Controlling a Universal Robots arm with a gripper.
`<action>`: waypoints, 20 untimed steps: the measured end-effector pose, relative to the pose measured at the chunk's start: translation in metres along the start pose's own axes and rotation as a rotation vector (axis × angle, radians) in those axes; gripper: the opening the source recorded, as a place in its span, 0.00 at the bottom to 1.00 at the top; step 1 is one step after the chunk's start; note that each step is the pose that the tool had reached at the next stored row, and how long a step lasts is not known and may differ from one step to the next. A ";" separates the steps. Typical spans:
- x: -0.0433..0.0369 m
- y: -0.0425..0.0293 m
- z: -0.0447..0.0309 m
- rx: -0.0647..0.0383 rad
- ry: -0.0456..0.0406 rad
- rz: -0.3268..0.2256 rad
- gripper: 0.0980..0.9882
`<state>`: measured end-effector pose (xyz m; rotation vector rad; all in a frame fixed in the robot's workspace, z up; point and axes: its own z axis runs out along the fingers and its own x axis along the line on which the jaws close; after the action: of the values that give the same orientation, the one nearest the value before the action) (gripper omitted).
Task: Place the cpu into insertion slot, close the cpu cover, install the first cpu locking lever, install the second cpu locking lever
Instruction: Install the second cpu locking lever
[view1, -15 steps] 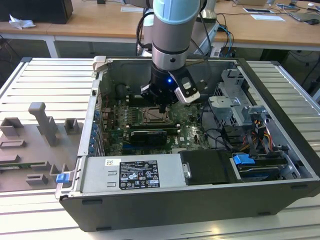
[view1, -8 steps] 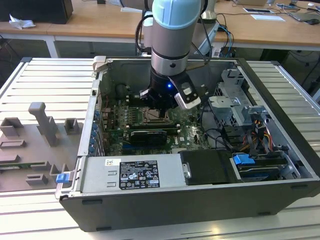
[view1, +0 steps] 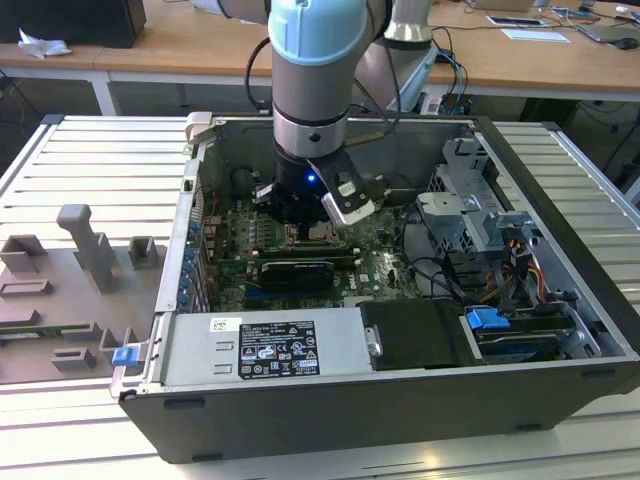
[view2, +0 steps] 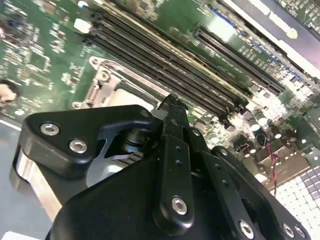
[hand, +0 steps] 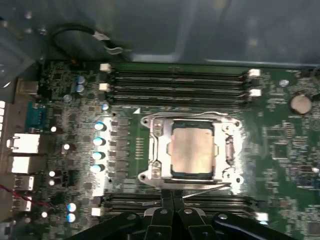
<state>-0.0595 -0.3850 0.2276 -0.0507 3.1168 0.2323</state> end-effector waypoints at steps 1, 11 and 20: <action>0.0022 -0.0003 0.0033 0.000 0.0008 -0.005 0.01; 0.0137 -0.0152 0.0078 -0.095 -0.0016 -0.012 0.01; 0.0175 -0.0189 0.0214 -0.135 -0.0022 -0.017 0.01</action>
<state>-0.0761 -0.4011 0.2034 -0.0792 3.0921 0.4421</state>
